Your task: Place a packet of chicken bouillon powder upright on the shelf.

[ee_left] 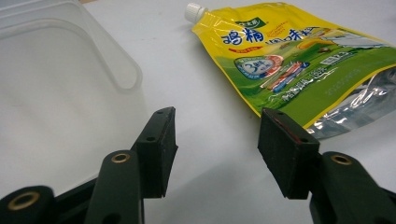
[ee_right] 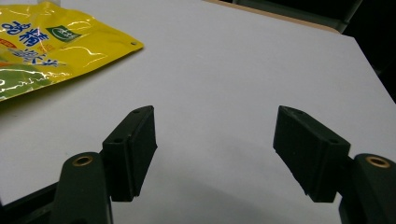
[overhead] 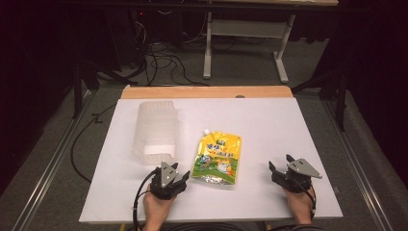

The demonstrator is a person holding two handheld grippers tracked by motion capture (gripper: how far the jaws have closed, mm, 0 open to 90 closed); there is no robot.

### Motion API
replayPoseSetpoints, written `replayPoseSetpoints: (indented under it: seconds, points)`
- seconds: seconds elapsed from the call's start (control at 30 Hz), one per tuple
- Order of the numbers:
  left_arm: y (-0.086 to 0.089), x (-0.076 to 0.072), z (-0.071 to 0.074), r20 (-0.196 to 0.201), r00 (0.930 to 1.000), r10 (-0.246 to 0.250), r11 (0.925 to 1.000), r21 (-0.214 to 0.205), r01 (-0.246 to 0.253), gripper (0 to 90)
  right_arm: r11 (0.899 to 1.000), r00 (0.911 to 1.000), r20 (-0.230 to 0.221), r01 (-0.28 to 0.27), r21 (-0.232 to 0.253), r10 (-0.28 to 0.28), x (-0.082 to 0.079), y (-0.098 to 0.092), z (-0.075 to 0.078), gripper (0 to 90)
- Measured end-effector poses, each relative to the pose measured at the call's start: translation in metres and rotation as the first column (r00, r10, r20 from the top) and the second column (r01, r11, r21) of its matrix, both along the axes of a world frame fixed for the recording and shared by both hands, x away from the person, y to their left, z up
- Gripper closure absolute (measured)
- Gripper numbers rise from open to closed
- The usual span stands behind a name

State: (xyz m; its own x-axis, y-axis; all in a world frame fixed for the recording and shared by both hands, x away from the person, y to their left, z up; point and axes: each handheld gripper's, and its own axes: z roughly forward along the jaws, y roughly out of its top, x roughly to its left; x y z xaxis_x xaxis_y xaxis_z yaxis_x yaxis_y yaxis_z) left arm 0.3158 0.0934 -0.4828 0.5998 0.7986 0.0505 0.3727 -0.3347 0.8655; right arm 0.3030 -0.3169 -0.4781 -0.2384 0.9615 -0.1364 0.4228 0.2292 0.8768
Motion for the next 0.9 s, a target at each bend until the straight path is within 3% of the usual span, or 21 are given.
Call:
replayPoseSetpoints:
  seconds: [0.9]
  points:
    - [0.0024,0.0013,0.0000,-0.015,0.9999,0.008,0.9997,-0.022,-0.008,42.0,1.000,1.0000,-0.003,-0.005,-0.009,0.005,0.0001,0.0009,-0.0001,30.4]
